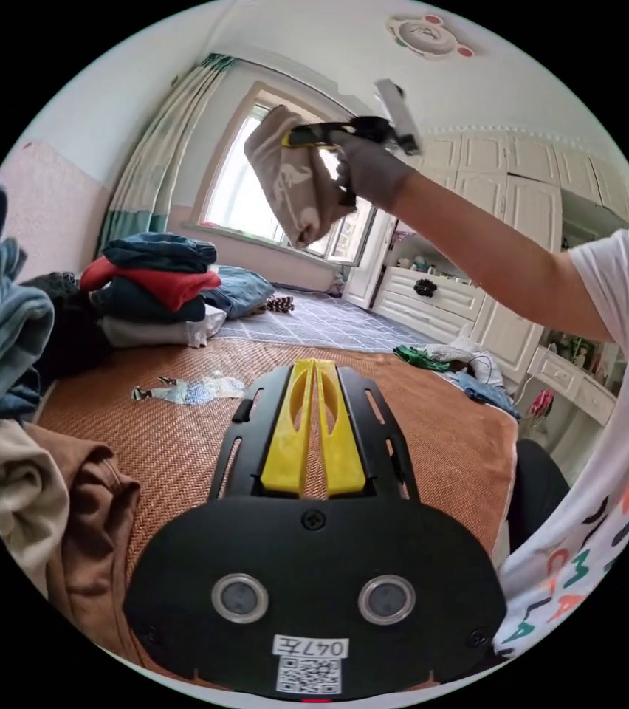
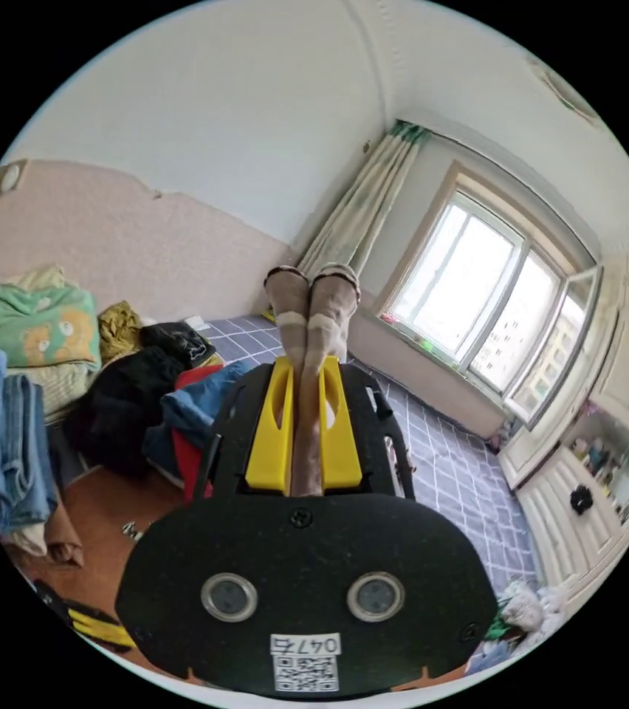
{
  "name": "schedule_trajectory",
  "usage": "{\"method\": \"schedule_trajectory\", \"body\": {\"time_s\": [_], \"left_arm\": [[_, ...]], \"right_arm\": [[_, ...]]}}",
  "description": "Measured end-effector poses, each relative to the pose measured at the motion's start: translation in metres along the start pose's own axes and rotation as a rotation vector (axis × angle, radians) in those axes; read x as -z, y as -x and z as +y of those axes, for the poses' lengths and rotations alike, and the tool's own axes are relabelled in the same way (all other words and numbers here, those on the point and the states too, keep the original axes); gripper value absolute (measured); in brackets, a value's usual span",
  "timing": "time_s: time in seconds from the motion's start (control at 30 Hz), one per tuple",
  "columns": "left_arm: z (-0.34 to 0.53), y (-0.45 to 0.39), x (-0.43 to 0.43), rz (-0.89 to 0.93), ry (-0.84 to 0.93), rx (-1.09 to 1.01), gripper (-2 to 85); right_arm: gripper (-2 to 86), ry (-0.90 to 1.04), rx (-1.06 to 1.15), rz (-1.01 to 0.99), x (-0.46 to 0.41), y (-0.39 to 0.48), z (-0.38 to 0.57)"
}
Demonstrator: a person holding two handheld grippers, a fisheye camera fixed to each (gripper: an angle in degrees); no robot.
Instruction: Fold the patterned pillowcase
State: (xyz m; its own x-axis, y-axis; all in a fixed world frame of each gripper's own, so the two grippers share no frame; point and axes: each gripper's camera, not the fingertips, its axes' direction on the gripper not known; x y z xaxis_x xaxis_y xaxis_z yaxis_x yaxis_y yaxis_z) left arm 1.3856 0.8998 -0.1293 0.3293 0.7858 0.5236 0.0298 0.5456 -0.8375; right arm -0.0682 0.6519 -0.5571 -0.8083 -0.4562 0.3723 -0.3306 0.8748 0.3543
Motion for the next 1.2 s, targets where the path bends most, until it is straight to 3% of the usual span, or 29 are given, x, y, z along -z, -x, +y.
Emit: {"method": "schedule_trajectory", "body": {"time_s": [0.1, 0.17, 0.23, 0.43, 0.7, 0.9, 1.0, 1.07, 1.13, 1.2], "left_arm": [[-0.022, 0.026, -0.001, 0.092, 0.014, 0.032, -1.0], [-0.034, 0.038, -0.002, 0.140, 0.020, 0.050, -1.0], [-0.048, 0.046, 0.001, 0.187, 0.014, 0.063, -1.0], [-0.100, 0.041, 0.014, 0.212, 0.002, 0.062, -1.0], [-0.191, -0.045, 0.026, 0.165, 0.022, -0.075, -1.0], [-0.258, -0.151, 0.029, 0.120, 0.042, -0.230, -1.0], [-0.290, -0.233, 0.020, 0.061, 0.141, -0.351, -1.0], [-0.304, -0.291, 0.007, 0.043, 0.251, -0.422, -1.0], [-0.312, -0.350, -0.004, -0.053, 0.322, -0.491, -1.0], [-0.321, -0.421, -0.015, -0.308, 0.326, -0.566, -1.0]], "right_arm": [[6.7, 0.089, 0.098, -0.033, -0.099, 0.056, -0.039], [11.4, 0.362, 0.137, -0.196, -0.187, 0.098, -0.042], [11.5, 0.468, 0.094, -0.333, -0.220, 0.116, -0.031], [8.6, 0.386, -0.057, -0.407, -0.221, 0.101, 0.008], [4.8, 0.060, 0.022, -0.534, -0.078, 0.053, 0.054], [0.1, -0.069, -0.227, -0.606, 0.084, -0.021, 0.252], [-0.4, 0.103, -0.371, -0.393, 0.138, -0.039, 0.393], [-0.5, 0.367, -0.535, -0.232, 0.166, -0.049, 0.501], [-0.5, 0.506, -0.656, -0.242, 0.183, -0.060, 0.562], [-0.5, 0.563, -0.716, -0.234, 0.200, -0.070, 0.598]]}}
